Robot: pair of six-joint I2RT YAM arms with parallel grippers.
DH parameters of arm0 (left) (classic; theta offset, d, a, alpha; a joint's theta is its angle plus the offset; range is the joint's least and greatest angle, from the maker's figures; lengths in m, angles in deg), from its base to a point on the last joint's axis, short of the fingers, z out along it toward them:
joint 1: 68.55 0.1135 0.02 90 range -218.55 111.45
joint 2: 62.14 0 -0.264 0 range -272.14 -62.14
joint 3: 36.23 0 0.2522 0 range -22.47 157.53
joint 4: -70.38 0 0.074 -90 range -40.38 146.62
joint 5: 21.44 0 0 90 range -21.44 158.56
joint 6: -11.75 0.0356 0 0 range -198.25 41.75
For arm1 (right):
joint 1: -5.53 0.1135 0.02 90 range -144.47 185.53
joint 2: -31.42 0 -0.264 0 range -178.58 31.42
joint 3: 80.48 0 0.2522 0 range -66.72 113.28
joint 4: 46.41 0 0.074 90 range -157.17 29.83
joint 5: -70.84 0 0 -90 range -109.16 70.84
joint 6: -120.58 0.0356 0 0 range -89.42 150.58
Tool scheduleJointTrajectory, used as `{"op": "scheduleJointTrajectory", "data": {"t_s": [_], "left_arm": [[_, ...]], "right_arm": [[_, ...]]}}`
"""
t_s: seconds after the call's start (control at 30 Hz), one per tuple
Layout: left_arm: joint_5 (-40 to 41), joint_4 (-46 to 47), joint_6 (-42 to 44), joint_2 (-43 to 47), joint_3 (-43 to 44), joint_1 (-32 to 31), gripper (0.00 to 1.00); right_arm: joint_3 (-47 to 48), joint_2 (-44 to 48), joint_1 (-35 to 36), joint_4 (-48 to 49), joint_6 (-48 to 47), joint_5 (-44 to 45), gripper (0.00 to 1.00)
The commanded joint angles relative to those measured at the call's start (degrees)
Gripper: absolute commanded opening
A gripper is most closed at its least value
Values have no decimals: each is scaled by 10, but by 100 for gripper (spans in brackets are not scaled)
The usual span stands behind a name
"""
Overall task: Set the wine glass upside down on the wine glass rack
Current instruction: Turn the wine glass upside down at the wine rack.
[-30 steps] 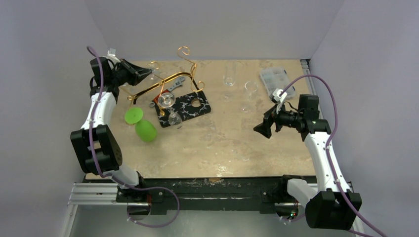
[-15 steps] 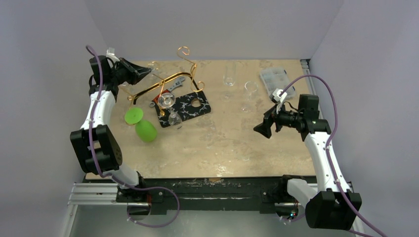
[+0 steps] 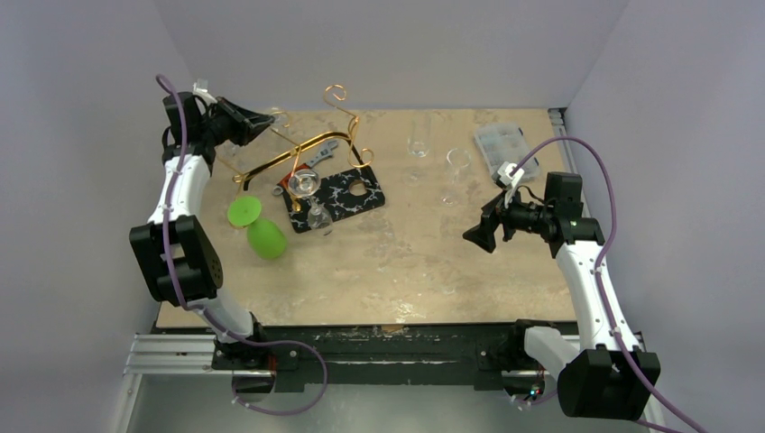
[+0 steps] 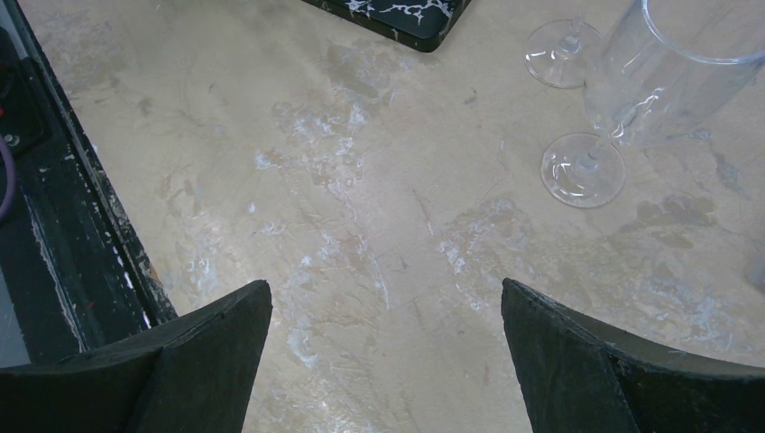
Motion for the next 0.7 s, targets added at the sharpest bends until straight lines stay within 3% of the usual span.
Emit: {"op": "scheduleJointTrajectory", "data": {"t_s": [0.0,0.43,0.67], "left_arm": [[-10,45,-16,-9,55,4,0],[-42,19,-8,-46,108,-11,0],[-57,24,-7,-27,77,-15,0]], "right_arm": [[15,7,-1,-2,-9,-5,96],[14,7,-1,-1,-9,-4,96],[15,7,-1,-3,-11,-5,96]]}}
